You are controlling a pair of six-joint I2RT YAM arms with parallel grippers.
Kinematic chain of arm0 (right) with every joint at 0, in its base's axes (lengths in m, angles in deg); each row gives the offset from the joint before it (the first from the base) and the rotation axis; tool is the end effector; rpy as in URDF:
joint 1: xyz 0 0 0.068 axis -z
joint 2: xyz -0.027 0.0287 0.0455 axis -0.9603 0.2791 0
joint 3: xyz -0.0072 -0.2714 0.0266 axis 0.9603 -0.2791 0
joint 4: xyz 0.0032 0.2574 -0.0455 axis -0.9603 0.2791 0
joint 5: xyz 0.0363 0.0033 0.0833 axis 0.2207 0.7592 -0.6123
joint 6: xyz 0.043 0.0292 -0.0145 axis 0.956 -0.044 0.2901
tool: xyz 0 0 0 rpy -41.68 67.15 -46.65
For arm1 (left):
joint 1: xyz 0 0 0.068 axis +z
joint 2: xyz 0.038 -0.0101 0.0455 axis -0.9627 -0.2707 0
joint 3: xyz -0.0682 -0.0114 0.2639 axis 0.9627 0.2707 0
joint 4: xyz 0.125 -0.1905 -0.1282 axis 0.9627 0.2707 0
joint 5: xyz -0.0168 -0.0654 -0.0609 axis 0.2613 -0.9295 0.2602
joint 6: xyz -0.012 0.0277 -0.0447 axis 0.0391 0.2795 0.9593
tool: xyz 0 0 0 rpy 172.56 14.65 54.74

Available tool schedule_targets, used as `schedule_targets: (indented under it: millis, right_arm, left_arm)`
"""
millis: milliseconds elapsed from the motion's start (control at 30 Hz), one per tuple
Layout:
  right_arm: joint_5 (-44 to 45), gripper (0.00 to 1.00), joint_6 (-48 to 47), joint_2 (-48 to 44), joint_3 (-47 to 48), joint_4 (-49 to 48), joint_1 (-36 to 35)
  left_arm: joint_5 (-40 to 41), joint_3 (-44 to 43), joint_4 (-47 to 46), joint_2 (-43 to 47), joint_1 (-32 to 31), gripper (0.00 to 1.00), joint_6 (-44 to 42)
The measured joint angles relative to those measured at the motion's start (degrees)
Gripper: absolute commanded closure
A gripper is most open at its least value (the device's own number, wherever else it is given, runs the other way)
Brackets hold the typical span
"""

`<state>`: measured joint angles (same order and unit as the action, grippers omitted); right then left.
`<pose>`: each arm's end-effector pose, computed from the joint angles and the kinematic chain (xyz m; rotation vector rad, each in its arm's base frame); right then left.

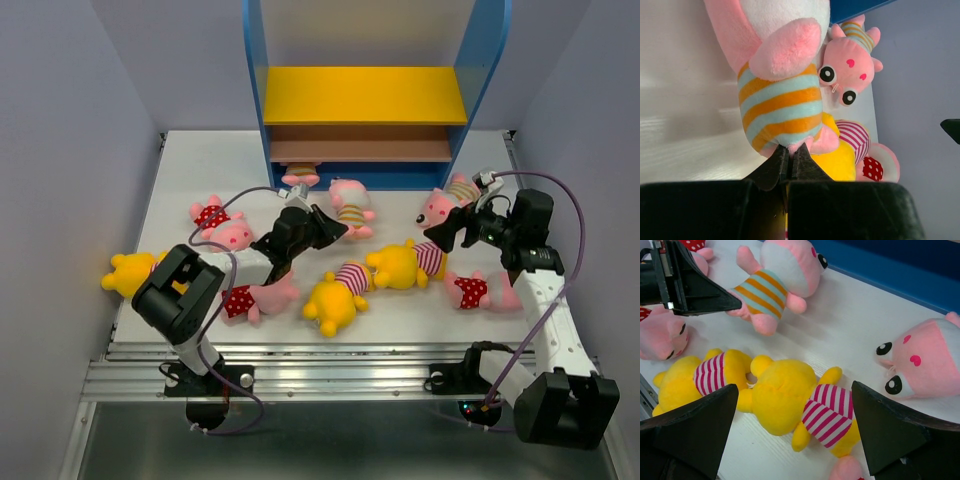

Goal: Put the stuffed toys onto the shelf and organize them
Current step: Place the stuffed toy onto shelf

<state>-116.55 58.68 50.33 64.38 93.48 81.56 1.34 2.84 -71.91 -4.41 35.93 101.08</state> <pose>0.2132 -0.0024 0.3040 -0.5003 1.8737 0.6786 0.2645 -0.2135 0.2031 -0.1546 1.9107 -1.1952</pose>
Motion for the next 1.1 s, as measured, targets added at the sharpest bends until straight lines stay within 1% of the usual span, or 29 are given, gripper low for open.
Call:
schedule_targets:
  millis: [233, 600, 1100]
  right_arm:
    - [0.11, 0.00, -0.57, -0.48, 0.00, -0.02, 0.00]
    - [0.33, 0.00, -0.96, -1.03, -0.02, -0.02, 0.00]
    - [0.35, 0.00, -0.96, -1.07, -0.02, -0.02, -0.02]
  left_arm:
    - [-0.07, -5.90, -0.02, -5.73, 0.07, 1.00, 0.31]
    - [3.41, -14.91, 0.33, -14.53, 2.54, 1.00, 1.11]
    - [5.79, -27.28, 3.67, -21.79, 4.02, 1.00, -0.70]
